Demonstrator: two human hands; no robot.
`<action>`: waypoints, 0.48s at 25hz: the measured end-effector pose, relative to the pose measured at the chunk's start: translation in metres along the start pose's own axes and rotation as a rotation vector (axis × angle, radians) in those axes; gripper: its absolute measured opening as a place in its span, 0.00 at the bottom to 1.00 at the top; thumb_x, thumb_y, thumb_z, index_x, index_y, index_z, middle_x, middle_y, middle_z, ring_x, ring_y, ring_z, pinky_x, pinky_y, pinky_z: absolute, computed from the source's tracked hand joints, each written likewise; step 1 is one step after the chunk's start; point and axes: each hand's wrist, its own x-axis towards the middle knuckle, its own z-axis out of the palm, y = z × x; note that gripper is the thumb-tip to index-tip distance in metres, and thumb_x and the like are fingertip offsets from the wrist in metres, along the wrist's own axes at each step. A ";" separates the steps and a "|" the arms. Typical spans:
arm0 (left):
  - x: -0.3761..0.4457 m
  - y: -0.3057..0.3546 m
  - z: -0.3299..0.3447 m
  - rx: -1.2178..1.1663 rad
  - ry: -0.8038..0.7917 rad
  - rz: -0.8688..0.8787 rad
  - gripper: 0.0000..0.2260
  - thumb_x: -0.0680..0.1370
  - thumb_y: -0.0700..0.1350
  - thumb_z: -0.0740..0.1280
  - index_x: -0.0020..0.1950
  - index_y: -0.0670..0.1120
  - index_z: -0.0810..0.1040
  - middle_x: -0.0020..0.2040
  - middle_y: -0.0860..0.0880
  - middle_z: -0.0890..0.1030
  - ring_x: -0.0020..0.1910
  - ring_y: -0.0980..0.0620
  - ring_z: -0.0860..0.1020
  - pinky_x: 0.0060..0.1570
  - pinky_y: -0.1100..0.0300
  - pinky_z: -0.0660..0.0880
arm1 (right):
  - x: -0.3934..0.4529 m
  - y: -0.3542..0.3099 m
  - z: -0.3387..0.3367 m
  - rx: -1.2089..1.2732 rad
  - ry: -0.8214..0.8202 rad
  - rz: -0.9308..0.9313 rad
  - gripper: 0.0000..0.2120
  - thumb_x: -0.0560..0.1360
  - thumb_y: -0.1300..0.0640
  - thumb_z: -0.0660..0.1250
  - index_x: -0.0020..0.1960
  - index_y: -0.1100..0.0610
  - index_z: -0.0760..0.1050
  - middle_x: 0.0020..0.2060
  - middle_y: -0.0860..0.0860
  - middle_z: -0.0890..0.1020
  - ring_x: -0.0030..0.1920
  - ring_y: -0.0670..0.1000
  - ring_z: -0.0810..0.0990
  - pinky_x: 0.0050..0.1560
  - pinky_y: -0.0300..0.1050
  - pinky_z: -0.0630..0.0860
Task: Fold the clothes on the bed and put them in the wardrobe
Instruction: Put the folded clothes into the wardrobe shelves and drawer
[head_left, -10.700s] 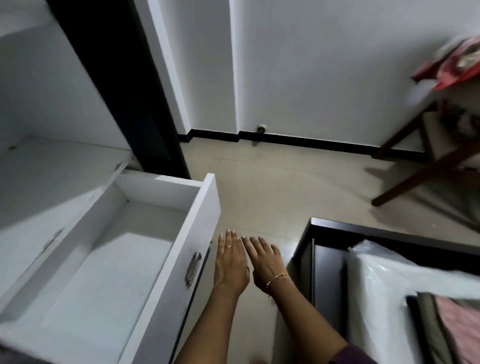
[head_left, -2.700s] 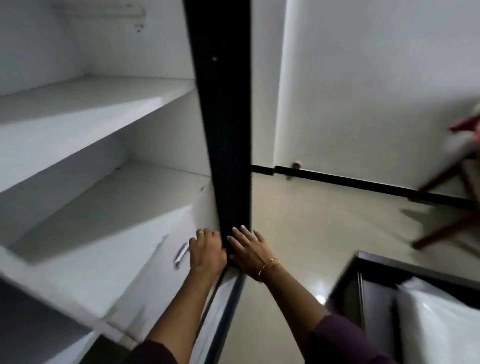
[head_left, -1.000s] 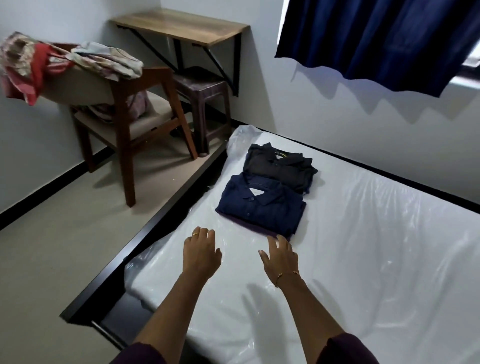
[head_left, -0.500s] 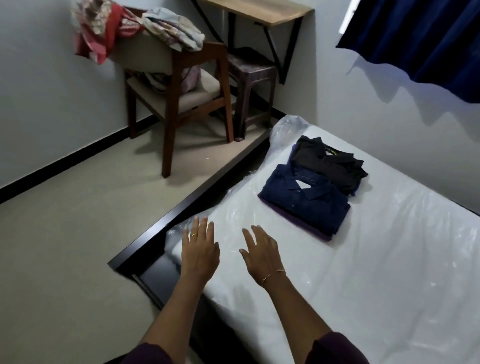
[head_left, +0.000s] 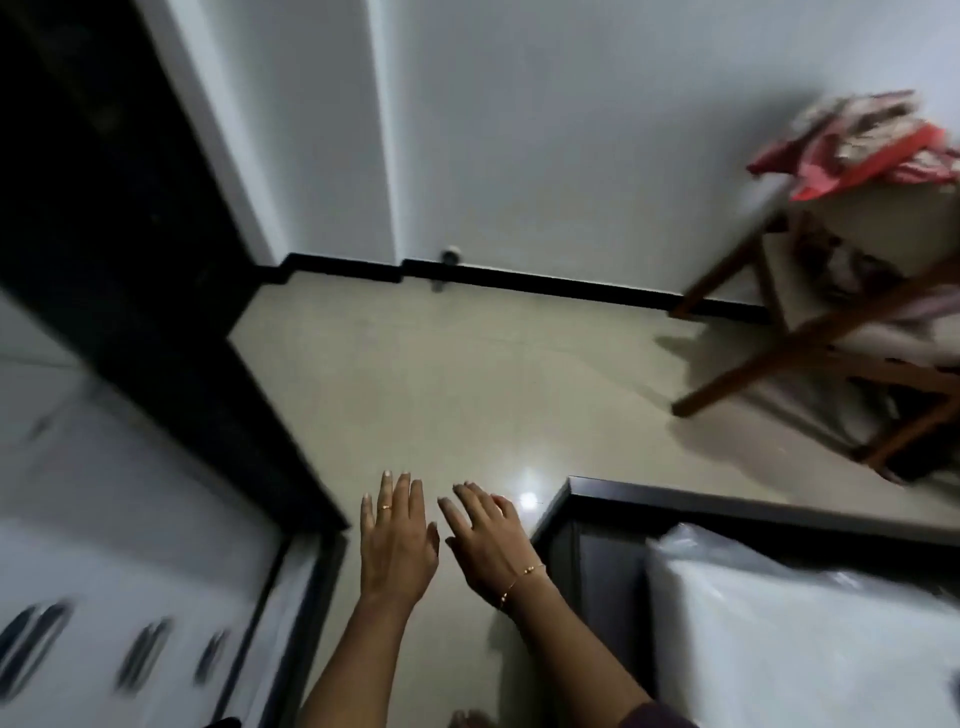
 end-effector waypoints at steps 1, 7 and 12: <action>-0.014 -0.030 0.002 0.015 0.004 -0.097 0.34 0.70 0.46 0.81 0.73 0.38 0.75 0.74 0.38 0.75 0.77 0.36 0.68 0.71 0.34 0.70 | 0.015 -0.026 0.015 -0.001 -0.037 -0.084 0.35 0.81 0.43 0.89 0.83 0.50 0.82 0.81 0.55 0.86 0.82 0.59 0.84 0.72 0.59 0.99; -0.116 -0.153 0.039 0.044 -0.026 -0.573 0.35 0.73 0.61 0.78 0.71 0.40 0.78 0.71 0.39 0.78 0.75 0.38 0.71 0.72 0.39 0.64 | 0.052 -0.148 0.124 -0.046 -0.255 -0.567 0.41 0.78 0.51 0.88 0.89 0.54 0.80 0.87 0.57 0.81 0.88 0.62 0.79 0.76 0.63 0.98; -0.156 -0.227 0.070 0.158 -0.081 -0.835 0.40 0.69 0.50 0.81 0.77 0.43 0.72 0.77 0.42 0.72 0.80 0.41 0.65 0.77 0.39 0.62 | 0.093 -0.241 0.197 -0.062 -0.307 -0.805 0.48 0.85 0.57 0.85 0.99 0.56 0.67 0.96 0.60 0.68 0.97 0.65 0.65 0.96 0.75 0.79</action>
